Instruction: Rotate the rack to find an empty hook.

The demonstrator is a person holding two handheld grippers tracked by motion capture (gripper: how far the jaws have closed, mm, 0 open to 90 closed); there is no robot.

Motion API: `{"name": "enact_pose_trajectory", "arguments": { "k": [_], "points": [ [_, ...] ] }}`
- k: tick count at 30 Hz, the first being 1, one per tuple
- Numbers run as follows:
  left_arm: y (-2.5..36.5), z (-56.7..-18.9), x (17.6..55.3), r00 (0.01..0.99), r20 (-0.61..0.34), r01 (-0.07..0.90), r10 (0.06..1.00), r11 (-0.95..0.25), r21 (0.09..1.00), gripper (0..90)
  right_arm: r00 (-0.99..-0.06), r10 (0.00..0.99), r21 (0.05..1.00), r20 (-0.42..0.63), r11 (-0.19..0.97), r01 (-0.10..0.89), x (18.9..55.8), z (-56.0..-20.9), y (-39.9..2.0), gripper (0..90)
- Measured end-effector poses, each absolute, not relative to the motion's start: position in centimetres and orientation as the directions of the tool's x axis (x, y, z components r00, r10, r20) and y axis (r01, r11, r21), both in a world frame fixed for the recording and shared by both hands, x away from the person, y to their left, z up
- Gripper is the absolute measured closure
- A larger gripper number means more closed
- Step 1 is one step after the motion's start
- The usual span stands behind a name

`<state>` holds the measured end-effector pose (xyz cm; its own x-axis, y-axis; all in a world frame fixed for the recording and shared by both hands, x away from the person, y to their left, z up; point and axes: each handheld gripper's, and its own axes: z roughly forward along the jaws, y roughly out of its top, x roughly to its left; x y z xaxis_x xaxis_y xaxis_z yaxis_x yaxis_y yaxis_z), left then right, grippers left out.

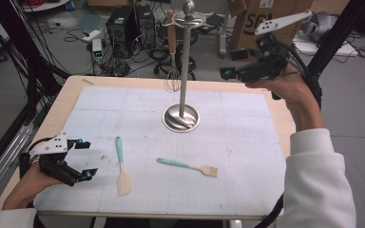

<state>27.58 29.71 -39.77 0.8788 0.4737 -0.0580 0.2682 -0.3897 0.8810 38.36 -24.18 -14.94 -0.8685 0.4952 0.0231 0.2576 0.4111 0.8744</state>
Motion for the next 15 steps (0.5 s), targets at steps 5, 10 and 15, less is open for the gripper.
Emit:
{"name": "enact_pose_trajectory", "arguments": {
  "k": [5,10,15],
  "points": [
    [29.9,-39.7,27.6,0.877,-0.061,0.268,0.477,-0.38,0.885,1.6,-0.87,0.492,0.883,0.017,0.401,0.244,36.6,-16.3,-25.6,0.0],
    [29.9,-39.6,27.5,0.876,-0.06,0.267,0.479,-0.378,0.886,1.6,-0.875,0.485,0.893,-0.004,0.395,0.215,34.9,-17.7,-26.9,0.0],
    [30.0,-39.6,27.5,0.877,-0.055,0.262,0.478,-0.379,0.888,1.6,-0.869,0.494,0.894,-0.017,0.396,0.208,33.5,-19.5,-28.0,0.0]
  ]
}}
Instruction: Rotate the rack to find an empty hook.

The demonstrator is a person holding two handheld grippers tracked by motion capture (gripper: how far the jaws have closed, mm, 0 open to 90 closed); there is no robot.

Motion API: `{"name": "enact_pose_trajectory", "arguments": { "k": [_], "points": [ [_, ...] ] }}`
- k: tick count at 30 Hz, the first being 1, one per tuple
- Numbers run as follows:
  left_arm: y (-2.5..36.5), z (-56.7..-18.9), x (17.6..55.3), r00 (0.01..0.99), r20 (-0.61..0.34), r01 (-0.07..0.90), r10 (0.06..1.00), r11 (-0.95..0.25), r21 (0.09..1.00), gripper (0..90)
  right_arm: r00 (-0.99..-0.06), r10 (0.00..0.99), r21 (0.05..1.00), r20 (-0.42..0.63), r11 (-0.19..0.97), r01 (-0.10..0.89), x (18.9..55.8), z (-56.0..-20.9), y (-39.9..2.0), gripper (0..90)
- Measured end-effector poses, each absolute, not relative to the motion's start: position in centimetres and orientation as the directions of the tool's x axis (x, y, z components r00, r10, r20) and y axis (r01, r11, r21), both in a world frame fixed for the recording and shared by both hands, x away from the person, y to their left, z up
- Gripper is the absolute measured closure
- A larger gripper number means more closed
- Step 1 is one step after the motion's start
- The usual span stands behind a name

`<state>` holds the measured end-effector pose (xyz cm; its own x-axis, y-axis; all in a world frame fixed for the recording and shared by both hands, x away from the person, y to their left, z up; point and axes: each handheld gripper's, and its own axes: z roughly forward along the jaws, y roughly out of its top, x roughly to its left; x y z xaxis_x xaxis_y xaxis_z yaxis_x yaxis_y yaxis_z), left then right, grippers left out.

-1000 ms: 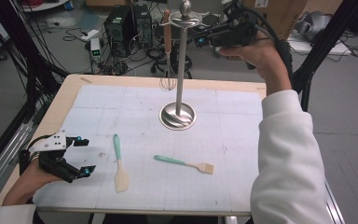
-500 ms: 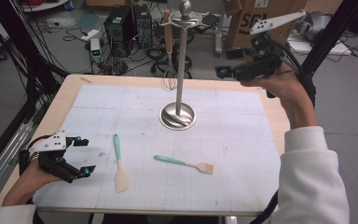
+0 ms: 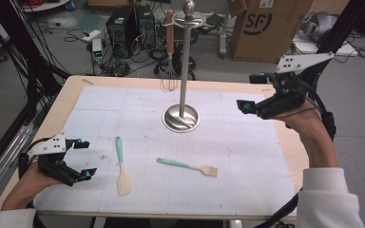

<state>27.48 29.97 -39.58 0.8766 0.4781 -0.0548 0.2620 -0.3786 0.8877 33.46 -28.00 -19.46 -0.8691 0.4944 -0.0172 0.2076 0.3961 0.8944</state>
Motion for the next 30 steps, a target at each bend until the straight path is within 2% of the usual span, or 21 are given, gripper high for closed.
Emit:
{"name": "enact_pose_trajectory", "arguments": {
  "k": [20,30],
  "points": [
    [30.2,-39.4,27.4,0.878,-0.064,0.256,0.475,-0.353,0.9,1.6,-0.857,0.516,0.905,0.001,0.363,0.221,30.0,-29.2,-30.6,0.1],
    [30.2,-39.4,27.4,0.877,-0.06,0.255,0.477,-0.355,0.899,1.6,-0.831,0.555,0.891,0.029,0.363,0.273,29.2,-33.5,-31.1,0.0]
  ]
}}
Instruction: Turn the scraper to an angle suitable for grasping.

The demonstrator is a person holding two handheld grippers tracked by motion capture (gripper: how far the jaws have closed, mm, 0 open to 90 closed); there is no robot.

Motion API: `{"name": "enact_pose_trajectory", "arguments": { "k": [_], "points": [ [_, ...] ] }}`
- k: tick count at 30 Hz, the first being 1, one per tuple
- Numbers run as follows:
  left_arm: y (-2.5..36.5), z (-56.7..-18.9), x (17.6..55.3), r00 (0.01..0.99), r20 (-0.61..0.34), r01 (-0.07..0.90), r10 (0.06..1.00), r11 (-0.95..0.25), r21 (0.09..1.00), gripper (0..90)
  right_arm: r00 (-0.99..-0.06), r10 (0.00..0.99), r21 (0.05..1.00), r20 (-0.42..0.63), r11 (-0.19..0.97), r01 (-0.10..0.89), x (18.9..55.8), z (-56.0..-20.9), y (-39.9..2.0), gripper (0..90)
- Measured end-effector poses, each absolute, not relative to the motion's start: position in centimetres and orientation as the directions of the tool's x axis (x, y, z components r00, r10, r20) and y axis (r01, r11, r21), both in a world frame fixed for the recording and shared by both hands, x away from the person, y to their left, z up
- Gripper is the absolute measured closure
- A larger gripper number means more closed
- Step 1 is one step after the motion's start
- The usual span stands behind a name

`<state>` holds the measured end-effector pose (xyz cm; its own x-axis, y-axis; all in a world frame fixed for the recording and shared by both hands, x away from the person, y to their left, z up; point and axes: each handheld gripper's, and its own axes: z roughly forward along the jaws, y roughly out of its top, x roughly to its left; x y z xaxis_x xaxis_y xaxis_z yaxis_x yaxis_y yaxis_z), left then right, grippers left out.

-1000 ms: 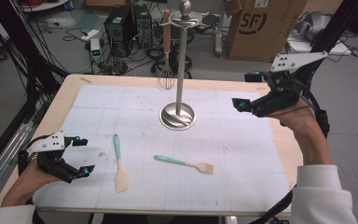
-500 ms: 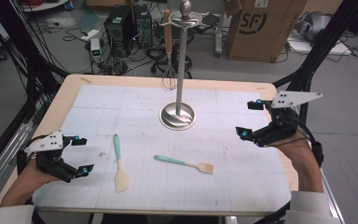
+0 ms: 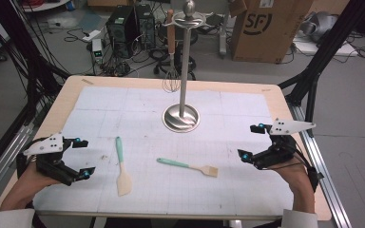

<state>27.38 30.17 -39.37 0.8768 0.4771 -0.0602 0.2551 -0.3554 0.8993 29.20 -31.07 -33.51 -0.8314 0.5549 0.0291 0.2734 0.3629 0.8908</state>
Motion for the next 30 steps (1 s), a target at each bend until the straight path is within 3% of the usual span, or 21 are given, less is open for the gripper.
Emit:
{"name": "enact_pose_trajectory", "arguments": {
  "k": [12,30],
  "points": [
    [30.4,-37.4,27.5,0.875,-0.041,0.233,0.482,-0.345,0.909,1.6,-0.825,0.562,0.904,0.064,0.318,0.286,28.4,-35.8,-31.5,0.1],
    [27.8,-32.0,29.6,0.912,0.061,0.172,0.406,-0.513,0.841,1.7,-0.822,0.567,0.9,0.052,0.33,0.284,28.1,-35.8,-31.4,0.1]
  ]
}}
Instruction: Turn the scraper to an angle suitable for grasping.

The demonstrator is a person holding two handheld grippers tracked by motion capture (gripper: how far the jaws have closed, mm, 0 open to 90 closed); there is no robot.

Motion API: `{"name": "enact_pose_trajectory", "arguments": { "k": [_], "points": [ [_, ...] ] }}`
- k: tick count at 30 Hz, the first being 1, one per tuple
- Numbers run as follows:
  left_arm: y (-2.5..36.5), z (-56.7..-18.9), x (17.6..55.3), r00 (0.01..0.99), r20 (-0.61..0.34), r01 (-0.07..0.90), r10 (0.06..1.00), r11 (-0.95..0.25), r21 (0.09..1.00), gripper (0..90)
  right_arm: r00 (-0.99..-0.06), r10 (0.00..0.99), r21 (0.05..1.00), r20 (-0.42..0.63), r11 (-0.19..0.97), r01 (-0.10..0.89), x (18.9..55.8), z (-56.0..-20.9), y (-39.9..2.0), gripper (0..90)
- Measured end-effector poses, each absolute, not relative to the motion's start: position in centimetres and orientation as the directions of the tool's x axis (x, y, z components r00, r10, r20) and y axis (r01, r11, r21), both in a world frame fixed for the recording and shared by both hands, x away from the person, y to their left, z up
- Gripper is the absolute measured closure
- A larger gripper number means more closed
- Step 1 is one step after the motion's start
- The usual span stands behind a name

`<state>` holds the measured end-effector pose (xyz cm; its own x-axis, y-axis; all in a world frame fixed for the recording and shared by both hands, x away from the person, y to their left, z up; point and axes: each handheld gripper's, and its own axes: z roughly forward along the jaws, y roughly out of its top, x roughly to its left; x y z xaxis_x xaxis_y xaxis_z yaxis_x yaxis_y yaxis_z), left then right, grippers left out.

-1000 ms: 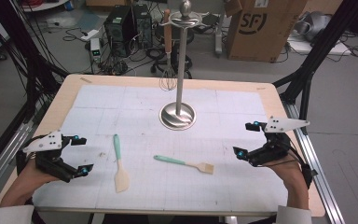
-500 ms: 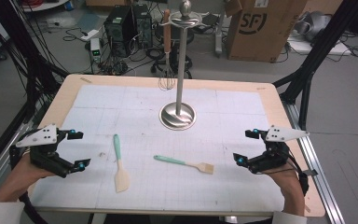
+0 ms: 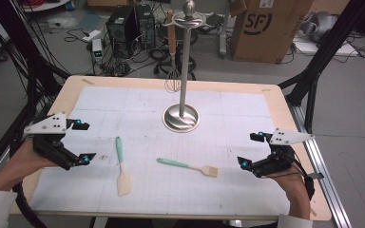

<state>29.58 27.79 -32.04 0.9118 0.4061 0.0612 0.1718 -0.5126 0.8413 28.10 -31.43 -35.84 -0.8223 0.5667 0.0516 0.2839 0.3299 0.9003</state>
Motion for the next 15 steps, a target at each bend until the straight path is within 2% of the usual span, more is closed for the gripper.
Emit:
{"name": "enact_pose_trajectory", "arguments": {
  "k": [4,7,10,15],
  "points": [
    [26.7,-31.1,30.1,0.93,0.081,0.143,0.359,-0.555,0.82,2.5,-0.827,0.56,0.9,0.049,0.334,0.28,28.1,-35.8,-31.1,0.1],
    [25.8,-30.5,30.4,0.935,0.089,0.128,0.343,-0.561,0.818,8.1,-0.829,0.558,0.9,0.047,0.337,0.277,28.1,-35.8,-30.9,0.1],
    [24.8,-30.2,31.0,0.944,0.08,0.128,0.32,-0.579,0.805,10.0,-0.83,0.557,0.896,0.044,0.345,0.279,28.2,-35.8,-30.8,0.1],
    [23.1,-30.1,31.6,0.965,0.066,0.11,0.253,-0.621,0.776,25.2,-0.832,0.553,0.897,0.043,0.346,0.276,28.2,-35.8,-30.7,0.1]
  ]
}}
